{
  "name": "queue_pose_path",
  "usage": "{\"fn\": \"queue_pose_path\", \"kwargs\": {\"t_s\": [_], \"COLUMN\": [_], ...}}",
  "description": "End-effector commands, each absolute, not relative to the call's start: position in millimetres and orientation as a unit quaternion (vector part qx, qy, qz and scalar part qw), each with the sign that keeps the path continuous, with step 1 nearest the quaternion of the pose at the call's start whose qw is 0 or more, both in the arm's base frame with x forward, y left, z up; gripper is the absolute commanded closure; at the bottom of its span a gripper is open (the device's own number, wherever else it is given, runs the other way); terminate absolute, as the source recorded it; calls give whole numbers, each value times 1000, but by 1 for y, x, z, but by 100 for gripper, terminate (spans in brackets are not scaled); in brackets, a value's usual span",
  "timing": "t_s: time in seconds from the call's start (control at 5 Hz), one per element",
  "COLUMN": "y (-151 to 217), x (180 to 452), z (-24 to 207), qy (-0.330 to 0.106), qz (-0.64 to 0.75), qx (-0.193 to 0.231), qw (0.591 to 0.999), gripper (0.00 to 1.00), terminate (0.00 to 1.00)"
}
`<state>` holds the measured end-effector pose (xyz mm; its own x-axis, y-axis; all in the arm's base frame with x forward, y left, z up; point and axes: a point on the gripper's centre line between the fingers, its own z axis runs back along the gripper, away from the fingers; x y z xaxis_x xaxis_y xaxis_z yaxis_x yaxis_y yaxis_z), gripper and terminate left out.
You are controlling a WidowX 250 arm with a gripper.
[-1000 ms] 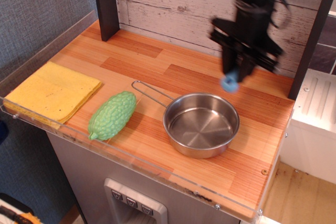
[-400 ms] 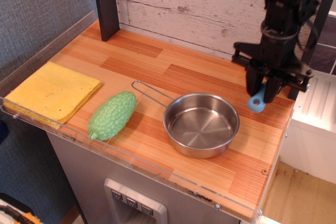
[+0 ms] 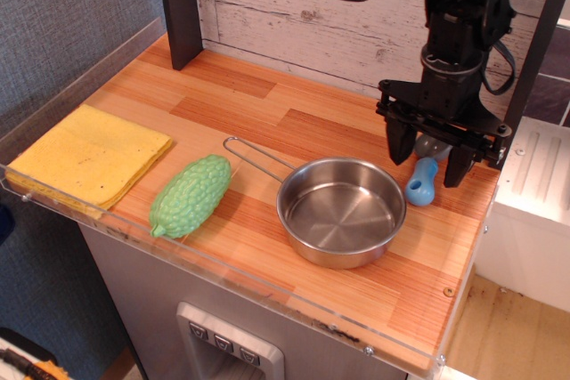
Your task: Put the blue spoon above the silver pot.
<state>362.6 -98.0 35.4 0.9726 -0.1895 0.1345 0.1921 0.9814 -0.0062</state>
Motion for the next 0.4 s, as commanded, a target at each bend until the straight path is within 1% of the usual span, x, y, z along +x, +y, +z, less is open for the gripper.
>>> {"fn": "queue_pose_path", "kwargs": {"t_s": [0.0,0.2], "y": [-85,-70], "x": [346,321], "z": [129,148], "qy": [-139,-88], "qz": [-162,-120], "qx": [-8,34], "qw": [977,988], "gripper": [0,0], "terminate": [0,0]}}
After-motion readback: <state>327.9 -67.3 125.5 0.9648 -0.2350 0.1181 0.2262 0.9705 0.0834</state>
